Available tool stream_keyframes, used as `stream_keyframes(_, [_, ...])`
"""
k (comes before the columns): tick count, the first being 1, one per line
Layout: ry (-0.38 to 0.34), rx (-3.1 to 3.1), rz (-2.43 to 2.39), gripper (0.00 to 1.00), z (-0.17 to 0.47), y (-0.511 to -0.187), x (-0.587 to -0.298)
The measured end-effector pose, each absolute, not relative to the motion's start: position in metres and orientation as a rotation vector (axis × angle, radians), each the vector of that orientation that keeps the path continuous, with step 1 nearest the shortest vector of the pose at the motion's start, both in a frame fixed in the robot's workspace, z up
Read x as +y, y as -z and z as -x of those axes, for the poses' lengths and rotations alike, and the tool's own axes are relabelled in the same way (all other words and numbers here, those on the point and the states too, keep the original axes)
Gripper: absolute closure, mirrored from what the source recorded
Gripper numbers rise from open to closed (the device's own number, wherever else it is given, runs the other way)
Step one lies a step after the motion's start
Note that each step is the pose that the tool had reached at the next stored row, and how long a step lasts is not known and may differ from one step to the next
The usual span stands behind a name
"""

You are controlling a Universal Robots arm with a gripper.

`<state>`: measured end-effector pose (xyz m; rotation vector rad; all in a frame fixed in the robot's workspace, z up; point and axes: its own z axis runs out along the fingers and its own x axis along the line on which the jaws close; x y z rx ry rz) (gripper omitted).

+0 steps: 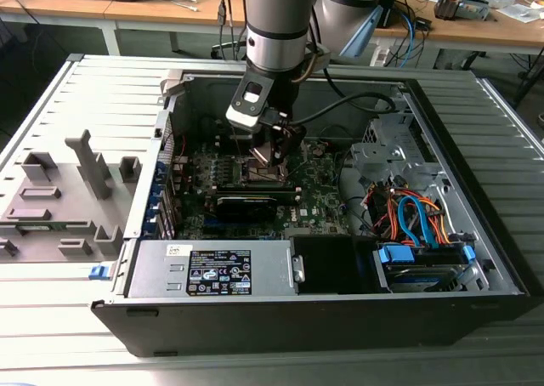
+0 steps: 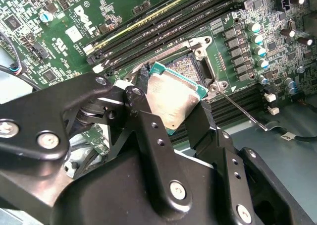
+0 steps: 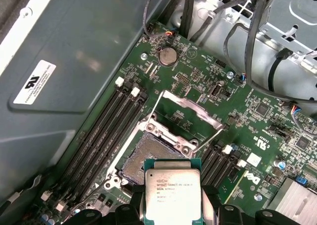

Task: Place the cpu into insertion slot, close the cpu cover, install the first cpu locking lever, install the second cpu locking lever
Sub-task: 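Place the cpu into insertion slot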

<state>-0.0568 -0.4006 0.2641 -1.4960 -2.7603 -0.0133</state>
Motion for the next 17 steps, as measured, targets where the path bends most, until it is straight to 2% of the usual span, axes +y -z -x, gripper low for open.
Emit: stream_keyframes(17, [0.013,-2.739,1.535,0.46,0.0568,-0.2638,-0.4006])
